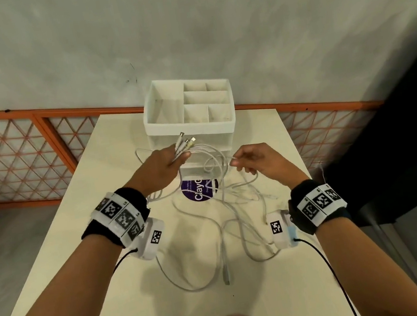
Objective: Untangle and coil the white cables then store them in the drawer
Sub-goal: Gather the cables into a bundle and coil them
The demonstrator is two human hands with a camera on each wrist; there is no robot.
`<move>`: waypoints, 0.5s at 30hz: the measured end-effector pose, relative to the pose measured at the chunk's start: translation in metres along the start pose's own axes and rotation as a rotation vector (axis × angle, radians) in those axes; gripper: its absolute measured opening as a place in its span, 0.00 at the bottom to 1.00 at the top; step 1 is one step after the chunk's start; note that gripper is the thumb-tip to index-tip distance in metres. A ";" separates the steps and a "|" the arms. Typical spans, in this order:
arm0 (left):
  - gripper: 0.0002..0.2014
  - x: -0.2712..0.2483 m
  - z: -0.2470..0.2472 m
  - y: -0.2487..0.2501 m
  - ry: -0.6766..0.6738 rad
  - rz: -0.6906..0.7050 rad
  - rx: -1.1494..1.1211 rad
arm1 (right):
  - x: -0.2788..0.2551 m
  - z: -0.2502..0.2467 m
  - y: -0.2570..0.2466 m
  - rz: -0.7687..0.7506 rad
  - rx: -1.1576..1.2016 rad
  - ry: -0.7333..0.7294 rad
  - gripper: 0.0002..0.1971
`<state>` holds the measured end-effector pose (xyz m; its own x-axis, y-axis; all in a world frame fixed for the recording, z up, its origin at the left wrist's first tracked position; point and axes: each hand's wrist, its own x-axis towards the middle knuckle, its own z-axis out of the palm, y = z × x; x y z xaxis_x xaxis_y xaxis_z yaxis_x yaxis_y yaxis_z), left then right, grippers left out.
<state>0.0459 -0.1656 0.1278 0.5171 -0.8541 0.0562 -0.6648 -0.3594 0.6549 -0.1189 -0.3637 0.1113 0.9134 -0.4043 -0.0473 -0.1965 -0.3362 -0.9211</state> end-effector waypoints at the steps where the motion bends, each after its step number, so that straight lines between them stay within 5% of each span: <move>1: 0.13 0.000 -0.003 0.000 0.017 -0.008 0.005 | 0.000 -0.002 0.004 -0.024 -0.004 0.041 0.05; 10: 0.14 -0.002 -0.008 -0.012 0.232 0.077 0.110 | 0.002 -0.019 0.052 0.073 -0.248 0.124 0.11; 15: 0.22 0.000 -0.008 -0.013 0.379 0.091 0.153 | -0.007 -0.017 0.050 0.140 -0.089 0.056 0.03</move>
<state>0.0590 -0.1583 0.1257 0.5956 -0.6963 0.4004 -0.7743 -0.3651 0.5169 -0.1410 -0.3926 0.0720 0.8540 -0.4986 -0.1483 -0.3530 -0.3461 -0.8693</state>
